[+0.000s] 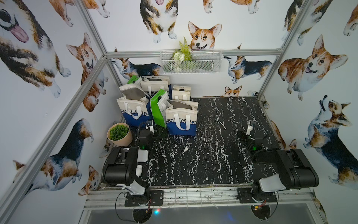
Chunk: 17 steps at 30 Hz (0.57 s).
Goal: Open the takeout bag
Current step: Reset both arms
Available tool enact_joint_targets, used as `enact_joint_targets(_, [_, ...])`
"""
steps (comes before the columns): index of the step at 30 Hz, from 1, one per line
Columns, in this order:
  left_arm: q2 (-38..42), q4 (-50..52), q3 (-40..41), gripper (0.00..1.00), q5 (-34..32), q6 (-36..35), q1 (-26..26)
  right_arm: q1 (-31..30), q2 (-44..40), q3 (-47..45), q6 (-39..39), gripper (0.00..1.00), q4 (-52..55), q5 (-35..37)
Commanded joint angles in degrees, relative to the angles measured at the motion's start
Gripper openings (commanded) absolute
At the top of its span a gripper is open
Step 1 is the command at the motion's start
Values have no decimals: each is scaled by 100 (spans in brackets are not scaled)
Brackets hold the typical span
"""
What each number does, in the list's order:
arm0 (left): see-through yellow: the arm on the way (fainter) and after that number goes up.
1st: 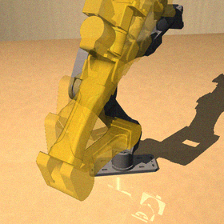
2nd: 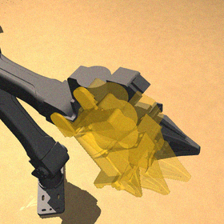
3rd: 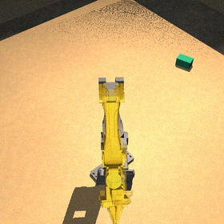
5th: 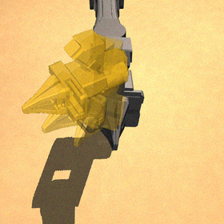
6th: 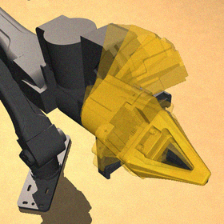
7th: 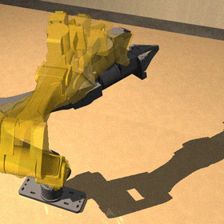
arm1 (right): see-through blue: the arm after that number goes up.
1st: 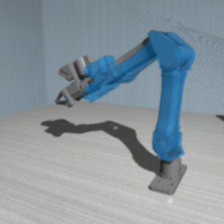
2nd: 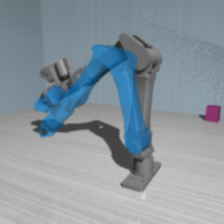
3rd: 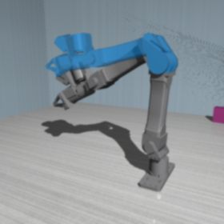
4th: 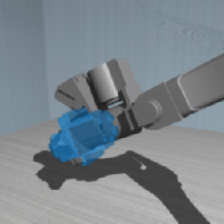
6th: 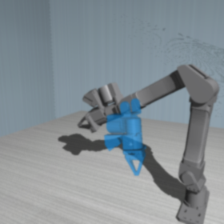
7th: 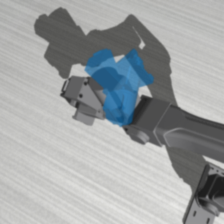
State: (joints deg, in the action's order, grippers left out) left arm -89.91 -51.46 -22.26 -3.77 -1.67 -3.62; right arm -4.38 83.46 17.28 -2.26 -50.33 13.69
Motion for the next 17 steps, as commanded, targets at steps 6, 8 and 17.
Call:
enact_joint_targets(6, [8,-43,-15,100,25,27,7,7,-16,6,-125,100,-30,72])
enact_joint_targets(8, [-4,-14,-42,100,25,26,6,2,-15,5,-123,100,-30,70])
enact_joint_targets(17, [8,19,-48,100,131,44,71,7,-18,4,-125,100,-21,72])
